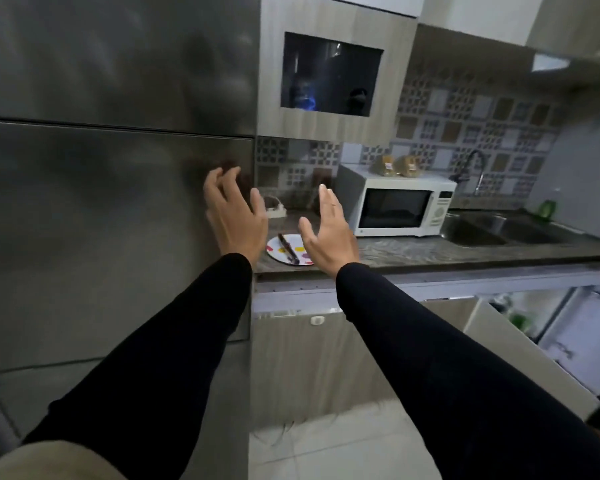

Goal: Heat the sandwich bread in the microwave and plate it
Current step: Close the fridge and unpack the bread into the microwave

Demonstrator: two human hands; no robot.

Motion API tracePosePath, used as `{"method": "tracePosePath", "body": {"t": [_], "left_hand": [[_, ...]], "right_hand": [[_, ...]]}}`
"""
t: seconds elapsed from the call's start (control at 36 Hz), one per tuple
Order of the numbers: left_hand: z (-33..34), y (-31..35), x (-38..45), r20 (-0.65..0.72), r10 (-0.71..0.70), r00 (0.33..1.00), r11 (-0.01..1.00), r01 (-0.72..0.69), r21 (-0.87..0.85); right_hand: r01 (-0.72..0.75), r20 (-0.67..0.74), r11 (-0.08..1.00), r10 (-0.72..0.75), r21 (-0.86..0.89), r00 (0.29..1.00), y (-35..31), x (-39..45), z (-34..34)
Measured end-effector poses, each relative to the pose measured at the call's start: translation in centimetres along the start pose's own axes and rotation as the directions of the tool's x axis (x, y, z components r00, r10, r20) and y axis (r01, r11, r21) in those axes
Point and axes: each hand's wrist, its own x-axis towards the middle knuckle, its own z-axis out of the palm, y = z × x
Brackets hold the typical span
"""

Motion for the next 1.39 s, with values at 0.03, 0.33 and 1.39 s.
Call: {"method": "tracePosePath", "body": {"t": [0.03, 0.33, 1.39], "left_hand": [[0.9, 0.8, -0.4, -0.001, 0.014, 1.0, 1.0, -0.014, -0.017], [13.7, 9.8, -3.9, 0.21, -0.026, 0.977, 0.997, 0.04, -0.065], [62.1, 9.3, 5.5, 0.676, 0.001, 0.737, 0.988, -0.105, 0.112]], "right_hand": [[-0.02, -0.01, 1.0, 0.02, -0.003, 1.0, 1.1, 0.1, -0.7], [-0.297, -0.089, 0.948, 0.308, 0.117, 0.947, 14.8, 2.1, -9.7], [-0.435, -0.006, 0.882, 0.441, -0.183, 0.897, 50.5, 31.8, -7.9]]}}
